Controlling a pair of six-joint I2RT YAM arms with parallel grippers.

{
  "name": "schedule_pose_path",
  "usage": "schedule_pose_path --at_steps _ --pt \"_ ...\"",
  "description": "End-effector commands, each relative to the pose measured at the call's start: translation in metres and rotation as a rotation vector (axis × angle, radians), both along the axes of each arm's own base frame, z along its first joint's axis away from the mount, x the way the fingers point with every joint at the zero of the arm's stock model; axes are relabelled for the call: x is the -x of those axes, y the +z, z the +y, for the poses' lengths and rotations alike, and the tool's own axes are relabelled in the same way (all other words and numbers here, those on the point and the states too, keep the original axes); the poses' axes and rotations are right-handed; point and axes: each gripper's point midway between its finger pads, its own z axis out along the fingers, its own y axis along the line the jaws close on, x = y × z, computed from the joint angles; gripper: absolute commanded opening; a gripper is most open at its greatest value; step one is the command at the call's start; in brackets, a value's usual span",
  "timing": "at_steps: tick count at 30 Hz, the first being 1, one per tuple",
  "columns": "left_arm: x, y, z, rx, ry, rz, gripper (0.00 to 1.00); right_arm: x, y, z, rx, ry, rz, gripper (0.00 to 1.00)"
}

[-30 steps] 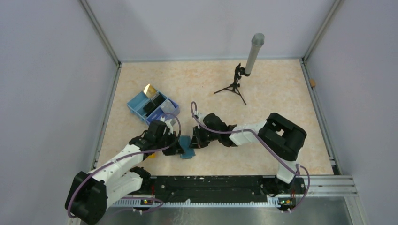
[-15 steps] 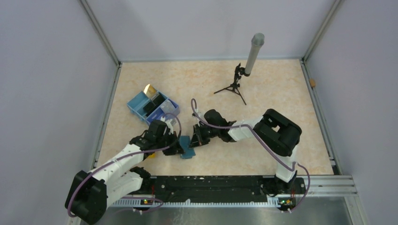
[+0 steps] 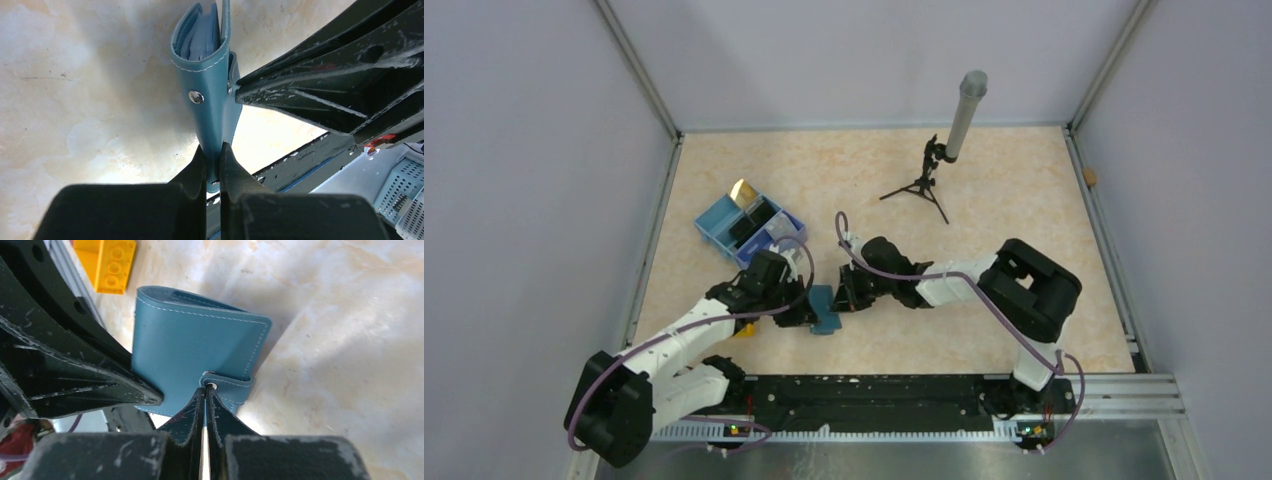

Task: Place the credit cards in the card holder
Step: Close the card holder at the center of the board.

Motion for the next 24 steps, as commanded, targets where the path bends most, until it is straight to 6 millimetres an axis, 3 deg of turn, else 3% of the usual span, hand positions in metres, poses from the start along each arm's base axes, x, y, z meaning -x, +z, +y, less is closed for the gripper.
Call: schedule_pose_path --at_steps 1,8,24 --pt "0.005 -0.017 0.019 -0.111 0.034 0.026 0.00 -0.025 0.008 -0.015 0.045 -0.122 -0.131 0.00" --pt "0.003 -0.016 0.020 -0.112 0.045 0.029 0.00 -0.018 0.022 -0.016 0.014 -0.120 -0.140 0.00" --pt "0.005 -0.016 0.015 -0.091 0.010 0.040 0.00 -0.001 0.035 0.014 -0.061 -0.018 -0.144 0.00"
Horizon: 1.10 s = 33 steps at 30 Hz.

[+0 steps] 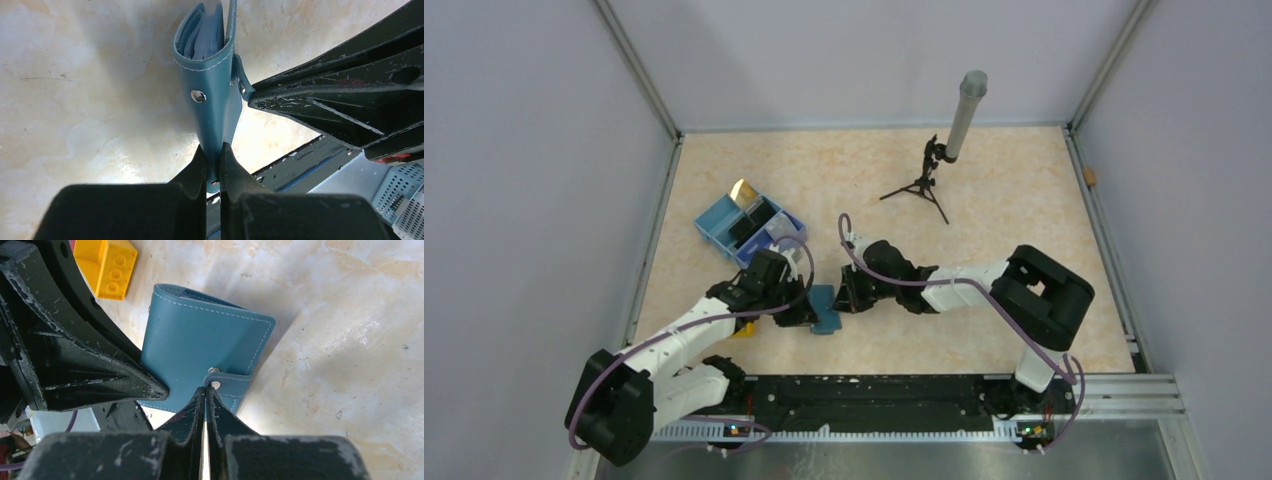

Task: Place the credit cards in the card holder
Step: Close the card holder at the center of the board.

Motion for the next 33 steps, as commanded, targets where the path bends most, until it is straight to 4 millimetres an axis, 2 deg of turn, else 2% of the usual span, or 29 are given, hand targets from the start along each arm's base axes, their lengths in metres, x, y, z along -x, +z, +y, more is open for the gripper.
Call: schedule_pose_path --at_steps 1,15,23,33 --pt "0.006 -0.016 0.015 -0.090 0.001 0.031 0.00 -0.002 0.023 0.022 -0.075 0.046 -0.055 0.00" --pt "0.007 -0.014 0.013 -0.075 -0.012 0.032 0.00 -0.003 0.015 0.027 -0.075 0.046 -0.045 0.00" --pt "0.008 -0.014 0.012 -0.074 -0.013 0.033 0.00 -0.010 0.021 0.024 -0.080 0.008 -0.071 0.00" --pt "0.007 -0.014 0.012 -0.072 -0.015 0.029 0.00 -0.005 0.004 0.021 -0.057 0.017 -0.040 0.00"
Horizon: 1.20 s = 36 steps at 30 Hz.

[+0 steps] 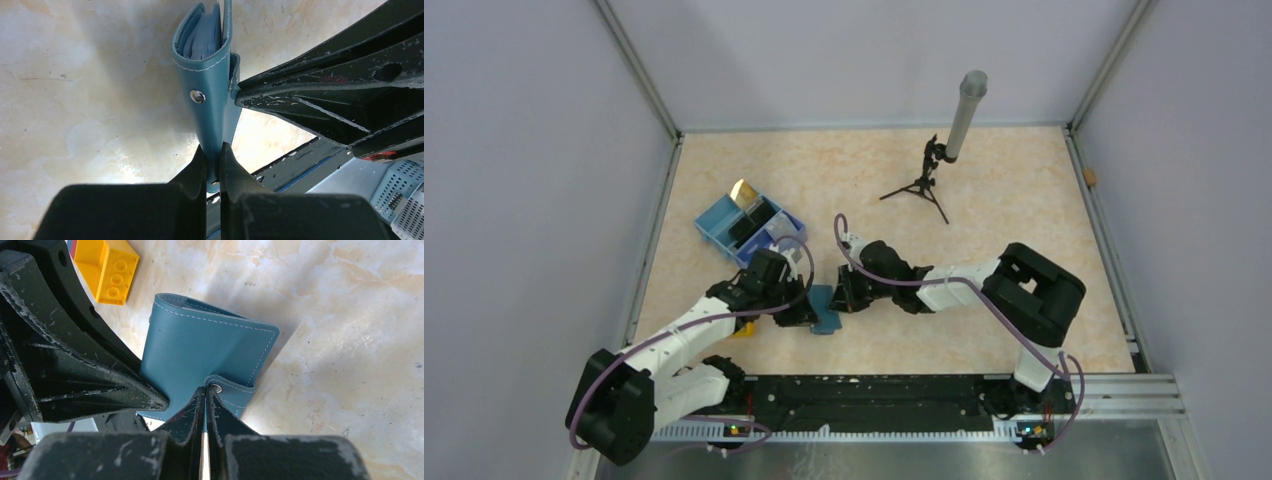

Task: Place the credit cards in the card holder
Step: Close the card holder at the center of the board.

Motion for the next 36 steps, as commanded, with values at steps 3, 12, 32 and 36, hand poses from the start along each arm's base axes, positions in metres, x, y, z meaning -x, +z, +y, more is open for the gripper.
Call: schedule_pose_path --at_steps 3,12,32,36 --pt "0.008 -0.013 0.011 -0.072 -0.018 0.027 0.00 -0.004 0.002 0.013 -0.043 0.006 -0.034 0.00" --pt "0.009 -0.012 0.010 -0.063 -0.023 0.023 0.00 -0.009 -0.020 0.004 0.001 -0.018 -0.025 0.00" --pt "0.007 -0.010 0.013 -0.073 -0.008 0.011 0.00 -0.009 0.004 0.005 -0.063 0.044 -0.050 0.08" --pt "0.006 -0.012 0.015 -0.088 0.002 0.016 0.00 -0.005 0.040 0.002 -0.102 0.038 -0.064 0.26"
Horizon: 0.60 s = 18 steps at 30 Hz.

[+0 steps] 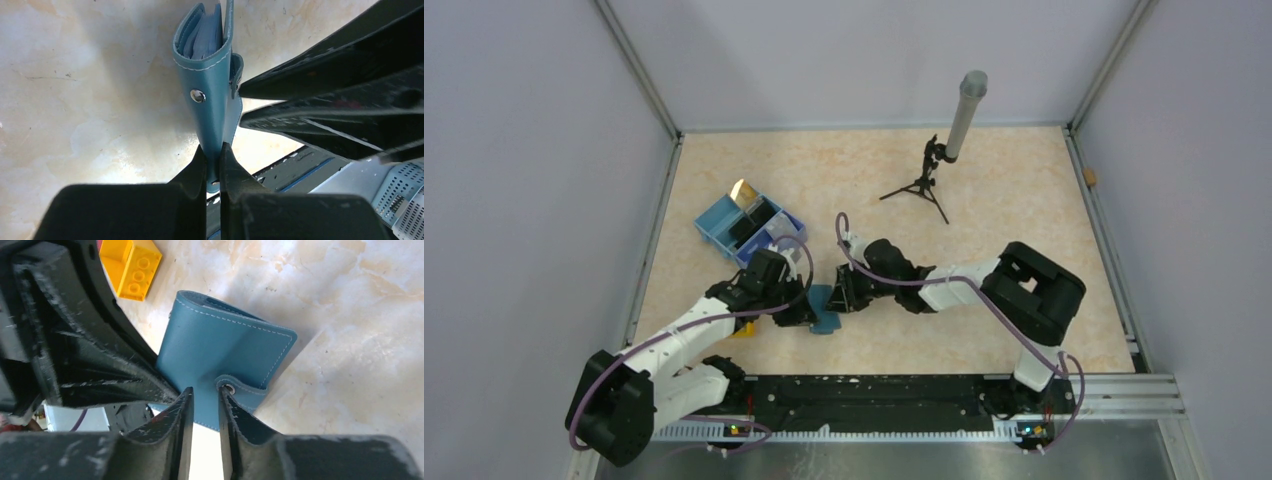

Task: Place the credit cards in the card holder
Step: Close the card holder at the center of the board.

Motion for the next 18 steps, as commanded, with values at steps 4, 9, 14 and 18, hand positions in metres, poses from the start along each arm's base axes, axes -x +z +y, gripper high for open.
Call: schedule_pose_path --at_steps 4,9,14,18 --pt "0.007 -0.013 0.014 -0.086 -0.002 0.023 0.00 -0.008 0.053 -0.016 0.010 -0.096 -0.056 0.39" --pt "0.007 -0.013 0.014 -0.087 -0.005 0.024 0.00 -0.010 0.046 -0.022 0.156 -0.201 -0.059 0.48" --pt "0.007 -0.012 0.013 -0.083 -0.006 0.023 0.00 -0.011 0.029 -0.017 0.200 -0.274 -0.008 0.42" --pt "0.007 -0.011 0.013 -0.079 -0.008 0.021 0.00 -0.011 0.015 -0.011 0.202 -0.293 0.044 0.30"
